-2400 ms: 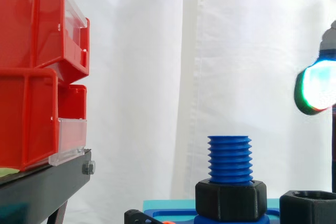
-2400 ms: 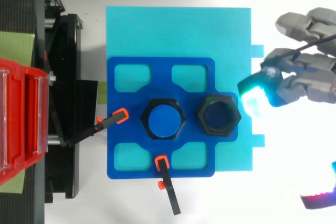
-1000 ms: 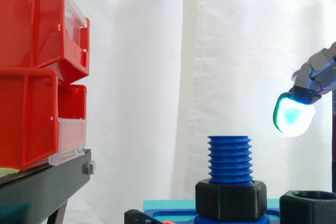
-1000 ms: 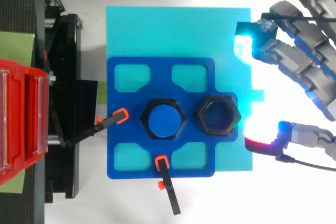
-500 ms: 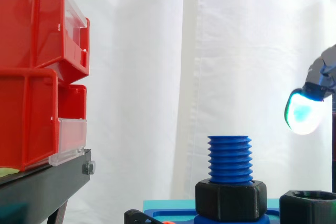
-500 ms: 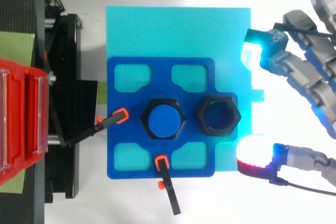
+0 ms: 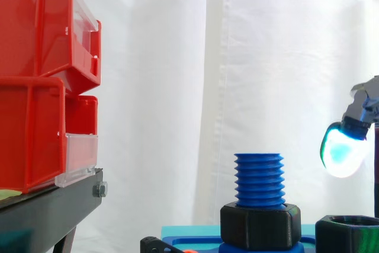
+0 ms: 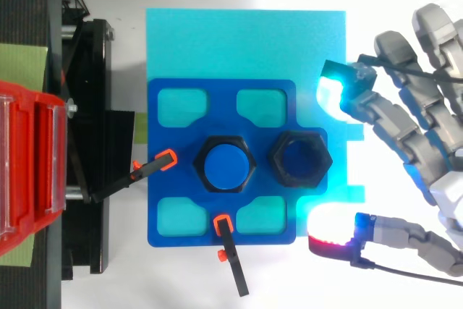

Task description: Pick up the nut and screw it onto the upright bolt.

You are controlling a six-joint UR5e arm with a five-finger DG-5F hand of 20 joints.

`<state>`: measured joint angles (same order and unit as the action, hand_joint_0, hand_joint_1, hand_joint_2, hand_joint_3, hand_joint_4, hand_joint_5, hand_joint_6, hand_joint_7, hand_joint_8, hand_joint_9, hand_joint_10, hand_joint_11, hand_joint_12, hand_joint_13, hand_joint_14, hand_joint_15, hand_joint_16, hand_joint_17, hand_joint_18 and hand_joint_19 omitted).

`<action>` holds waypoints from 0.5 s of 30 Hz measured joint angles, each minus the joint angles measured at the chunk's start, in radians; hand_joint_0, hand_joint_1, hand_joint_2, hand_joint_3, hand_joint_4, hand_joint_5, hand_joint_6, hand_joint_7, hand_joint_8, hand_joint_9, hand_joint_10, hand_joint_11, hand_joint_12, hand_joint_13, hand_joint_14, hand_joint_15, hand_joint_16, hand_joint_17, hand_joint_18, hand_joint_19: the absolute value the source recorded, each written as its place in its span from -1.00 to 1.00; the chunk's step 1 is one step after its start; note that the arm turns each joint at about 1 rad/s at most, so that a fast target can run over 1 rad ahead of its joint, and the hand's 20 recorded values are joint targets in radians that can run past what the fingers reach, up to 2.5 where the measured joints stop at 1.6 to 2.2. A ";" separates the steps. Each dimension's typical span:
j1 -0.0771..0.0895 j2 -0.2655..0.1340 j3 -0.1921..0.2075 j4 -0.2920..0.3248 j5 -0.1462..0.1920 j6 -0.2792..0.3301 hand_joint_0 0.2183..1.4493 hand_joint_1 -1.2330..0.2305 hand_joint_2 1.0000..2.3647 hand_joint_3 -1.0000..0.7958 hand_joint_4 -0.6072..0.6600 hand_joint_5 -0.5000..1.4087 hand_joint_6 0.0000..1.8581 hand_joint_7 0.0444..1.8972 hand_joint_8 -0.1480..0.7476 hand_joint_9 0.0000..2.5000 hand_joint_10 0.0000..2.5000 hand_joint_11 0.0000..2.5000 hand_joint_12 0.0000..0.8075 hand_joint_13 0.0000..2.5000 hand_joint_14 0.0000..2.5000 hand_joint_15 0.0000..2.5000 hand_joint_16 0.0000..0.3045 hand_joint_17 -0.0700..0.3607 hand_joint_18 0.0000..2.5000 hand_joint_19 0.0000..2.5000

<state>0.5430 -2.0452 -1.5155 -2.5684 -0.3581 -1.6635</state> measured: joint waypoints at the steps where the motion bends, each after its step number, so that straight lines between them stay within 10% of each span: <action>1: 0.000 -0.002 0.000 0.005 0.000 -0.001 -0.85 -0.15 -1.00 -0.44 0.25 -0.79 -0.46 -0.33 0.07 -1.00 -1.00 -1.00 0.10 -1.00 -1.00 -1.00 -0.53 0.08 -1.00 -1.00; 15: -0.001 -0.033 0.000 0.018 0.002 0.014 -0.81 -0.14 -1.00 -0.44 0.25 -0.79 -0.46 -0.31 0.06 -1.00 -1.00 -1.00 0.08 -1.00 -1.00 -1.00 -0.54 0.05 -1.00 -1.00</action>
<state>0.5416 -2.0779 -1.5156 -2.5504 -0.3561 -1.6495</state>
